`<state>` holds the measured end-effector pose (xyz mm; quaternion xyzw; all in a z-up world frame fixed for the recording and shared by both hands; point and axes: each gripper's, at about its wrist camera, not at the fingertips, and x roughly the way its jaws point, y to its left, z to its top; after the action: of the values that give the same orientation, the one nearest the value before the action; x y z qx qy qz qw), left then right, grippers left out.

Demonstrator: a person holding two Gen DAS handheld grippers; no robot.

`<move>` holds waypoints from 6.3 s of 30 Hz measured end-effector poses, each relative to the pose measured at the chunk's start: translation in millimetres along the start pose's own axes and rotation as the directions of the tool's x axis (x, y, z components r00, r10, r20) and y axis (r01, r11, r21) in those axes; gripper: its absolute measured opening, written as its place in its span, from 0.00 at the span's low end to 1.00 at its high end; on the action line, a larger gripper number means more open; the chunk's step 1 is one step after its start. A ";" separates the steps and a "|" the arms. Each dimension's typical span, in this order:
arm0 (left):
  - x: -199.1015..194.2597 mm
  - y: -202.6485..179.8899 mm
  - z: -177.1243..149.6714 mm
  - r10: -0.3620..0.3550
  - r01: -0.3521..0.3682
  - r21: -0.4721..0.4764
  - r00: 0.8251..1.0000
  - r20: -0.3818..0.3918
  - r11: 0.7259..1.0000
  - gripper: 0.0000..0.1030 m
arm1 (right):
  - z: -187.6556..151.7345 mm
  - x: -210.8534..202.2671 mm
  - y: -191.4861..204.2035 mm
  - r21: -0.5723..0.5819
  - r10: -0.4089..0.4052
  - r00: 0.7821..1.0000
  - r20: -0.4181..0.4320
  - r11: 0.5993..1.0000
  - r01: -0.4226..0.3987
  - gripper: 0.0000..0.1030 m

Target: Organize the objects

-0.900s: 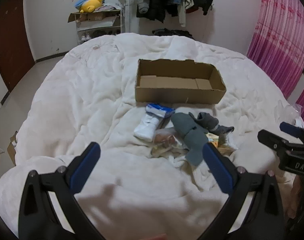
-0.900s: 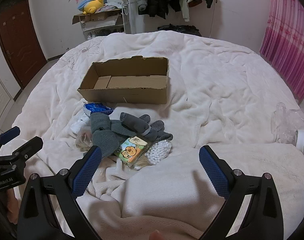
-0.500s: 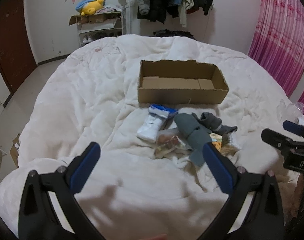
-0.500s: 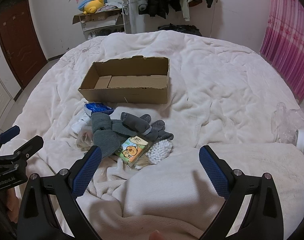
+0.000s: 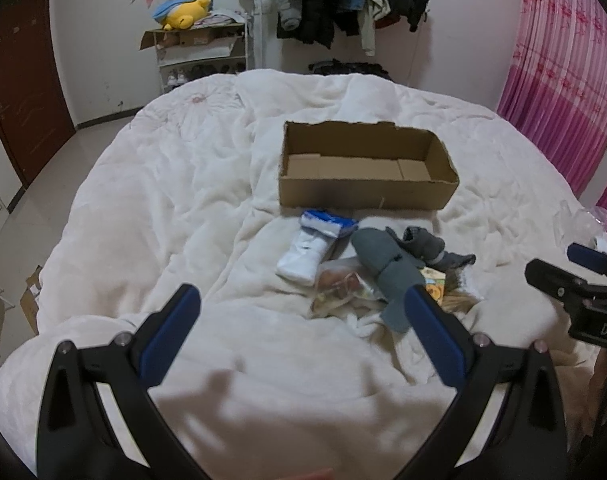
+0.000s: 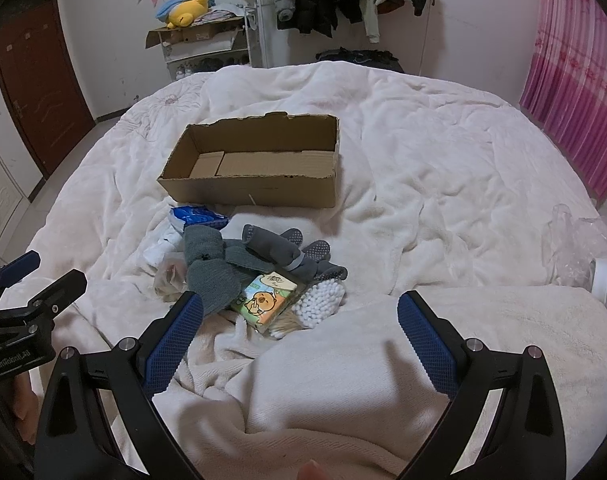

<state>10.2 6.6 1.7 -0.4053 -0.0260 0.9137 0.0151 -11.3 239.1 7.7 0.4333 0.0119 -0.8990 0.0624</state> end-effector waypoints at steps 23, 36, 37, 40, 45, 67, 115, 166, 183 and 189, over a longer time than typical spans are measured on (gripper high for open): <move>-2.1 7.6 0.5 0.006 -0.006 -0.026 1.000 -0.002 1.000 0.99 | -1.5 1.0 3.1 -0.002 0.010 1.000 -0.003 1.000 -0.010 0.97; -1.7 8.7 -0.3 0.005 -0.005 -0.032 1.000 0.002 0.999 0.99 | -2.0 2.8 4.0 -0.002 0.014 1.000 -0.007 1.000 -0.014 0.97; -1.7 8.7 0.1 0.004 -0.004 -0.032 1.000 0.001 0.999 0.99 | -2.0 2.6 4.1 -0.002 0.013 1.000 -0.006 1.000 -0.013 0.97; -1.7 8.8 0.1 0.004 -0.004 -0.032 1.000 0.000 0.999 0.99 | -2.0 2.7 4.2 -0.002 0.013 1.000 -0.007 1.000 -0.013 0.97; -1.9 8.8 0.1 0.002 -0.002 -0.032 1.000 0.001 0.999 0.99 | -2.2 2.7 4.5 -0.002 0.012 1.000 -0.006 1.000 -0.012 0.97; -3.5 9.3 1.3 -0.004 0.004 -0.031 1.000 -0.001 1.000 0.99 | -2.2 3.5 5.3 -0.003 0.012 1.000 -0.008 1.000 -0.012 0.97; 205.4 15.0 17.3 -0.084 0.075 -0.040 0.930 -0.357 0.996 0.59 | 33.0 200.1 2.9 0.011 0.163 0.945 -0.284 0.986 -0.167 0.47; 240.9 -31.2 123.1 -0.181 0.180 -0.023 0.971 -0.153 0.983 0.51 | 139.8 199.5 -30.5 0.050 0.309 0.951 -0.025 0.950 -0.308 0.27; 107.2 -14.0 98.6 -0.161 0.161 -0.051 0.987 0.008 0.986 0.96 | 117.4 100.8 -33.4 0.013 0.199 0.978 0.061 0.980 -0.200 0.78; 45.1 -10.5 81.6 -0.159 0.160 -0.023 0.985 0.068 0.987 0.99 | 92.2 36.3 -33.7 0.006 0.178 0.980 0.094 0.984 -0.179 0.78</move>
<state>-80.5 16.3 23.7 -0.3716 -0.0720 0.9220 0.0815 -109.5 261.9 35.9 0.3907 -0.0365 -0.9091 0.1401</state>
